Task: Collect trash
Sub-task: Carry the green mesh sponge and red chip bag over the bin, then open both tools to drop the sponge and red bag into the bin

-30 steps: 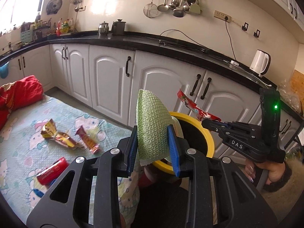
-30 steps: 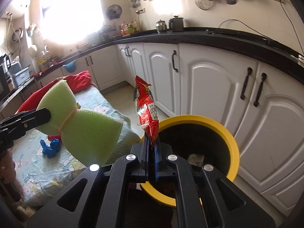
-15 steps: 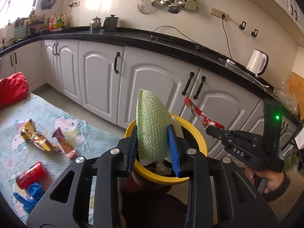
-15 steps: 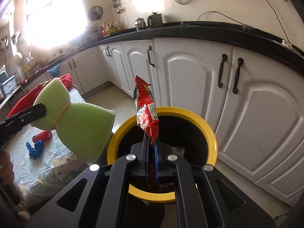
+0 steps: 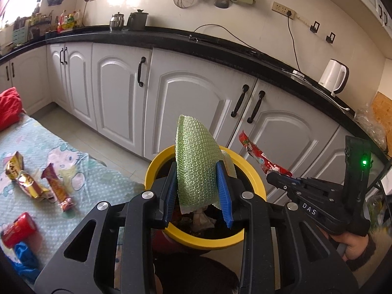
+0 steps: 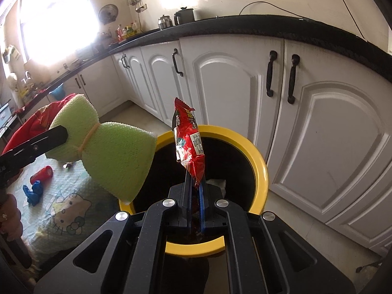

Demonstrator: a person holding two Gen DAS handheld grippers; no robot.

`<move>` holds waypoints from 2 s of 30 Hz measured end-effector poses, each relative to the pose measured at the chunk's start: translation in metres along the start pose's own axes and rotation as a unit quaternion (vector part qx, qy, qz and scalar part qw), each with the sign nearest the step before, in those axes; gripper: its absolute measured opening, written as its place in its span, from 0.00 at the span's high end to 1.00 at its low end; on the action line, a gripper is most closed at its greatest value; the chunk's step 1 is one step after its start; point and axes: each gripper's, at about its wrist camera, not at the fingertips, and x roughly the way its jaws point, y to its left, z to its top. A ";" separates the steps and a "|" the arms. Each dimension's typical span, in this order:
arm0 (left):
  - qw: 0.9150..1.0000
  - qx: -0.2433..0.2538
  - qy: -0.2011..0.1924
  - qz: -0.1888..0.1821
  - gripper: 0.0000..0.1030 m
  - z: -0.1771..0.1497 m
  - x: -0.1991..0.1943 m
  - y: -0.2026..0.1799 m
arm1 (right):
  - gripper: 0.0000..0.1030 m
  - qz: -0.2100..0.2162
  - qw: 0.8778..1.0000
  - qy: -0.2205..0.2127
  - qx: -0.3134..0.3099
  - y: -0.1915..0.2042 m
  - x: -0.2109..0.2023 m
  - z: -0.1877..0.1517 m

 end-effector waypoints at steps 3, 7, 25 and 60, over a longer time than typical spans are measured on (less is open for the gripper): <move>1.000 0.000 0.004 0.001 0.77 -0.001 0.008 -0.001 | 0.95 -0.003 1.000 0.006 0.005 -0.004 0.005 -0.002; 1.000 0.001 0.012 0.006 0.77 -0.003 0.021 -0.001 | 0.95 -0.006 1.000 0.016 0.012 -0.009 0.012 -0.005; 0.998 -0.011 0.051 0.023 0.76 -0.019 0.063 0.011 | 0.95 -0.009 0.998 0.055 0.019 -0.009 0.038 -0.019; 0.998 -0.045 0.033 0.041 0.11 -0.017 0.029 0.032 | 0.35 -0.030 0.999 0.009 0.041 -0.009 0.018 -0.012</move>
